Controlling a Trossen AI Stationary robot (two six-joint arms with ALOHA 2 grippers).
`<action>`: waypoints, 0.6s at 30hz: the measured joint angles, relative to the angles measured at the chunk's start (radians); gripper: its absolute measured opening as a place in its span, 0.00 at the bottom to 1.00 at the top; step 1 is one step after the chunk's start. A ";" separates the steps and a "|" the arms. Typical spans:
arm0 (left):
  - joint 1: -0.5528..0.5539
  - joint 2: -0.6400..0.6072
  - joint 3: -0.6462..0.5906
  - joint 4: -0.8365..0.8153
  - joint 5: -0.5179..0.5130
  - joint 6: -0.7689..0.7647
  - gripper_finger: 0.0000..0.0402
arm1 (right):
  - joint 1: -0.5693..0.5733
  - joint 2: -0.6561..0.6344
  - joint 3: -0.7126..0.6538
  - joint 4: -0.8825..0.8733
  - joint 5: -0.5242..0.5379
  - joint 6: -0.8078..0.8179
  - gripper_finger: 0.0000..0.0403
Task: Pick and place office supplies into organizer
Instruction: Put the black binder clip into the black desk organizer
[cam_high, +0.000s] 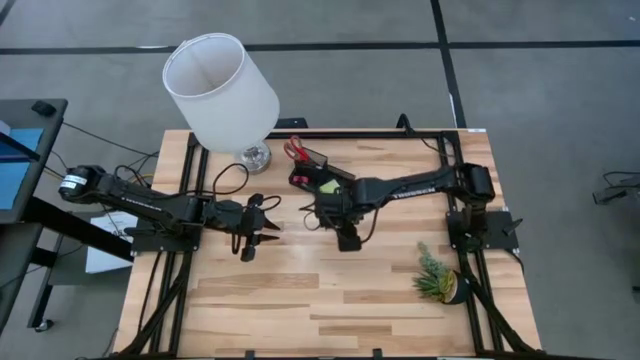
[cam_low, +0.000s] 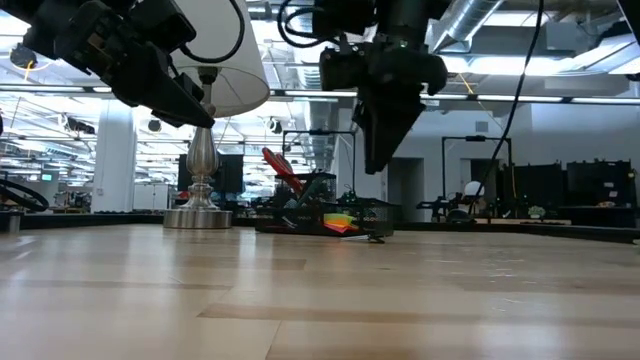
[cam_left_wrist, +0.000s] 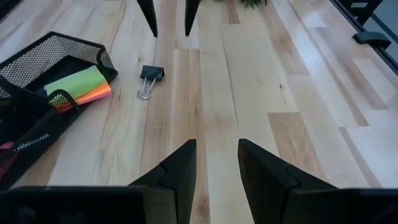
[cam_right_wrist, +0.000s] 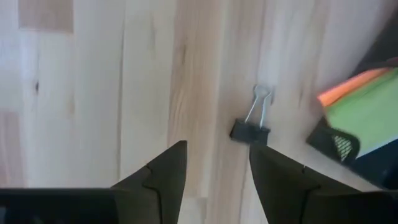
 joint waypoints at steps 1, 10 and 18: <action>0.000 0.002 0.000 0.004 0.000 -0.002 0.28 | 0.006 0.000 0.000 0.012 0.018 0.017 0.42; 0.000 0.020 0.000 0.017 -0.001 -0.024 0.28 | 0.005 0.000 -0.001 0.013 0.050 0.188 0.57; -0.002 0.037 0.000 0.015 0.005 -0.026 0.28 | -0.021 0.001 -0.062 0.055 0.034 0.213 0.62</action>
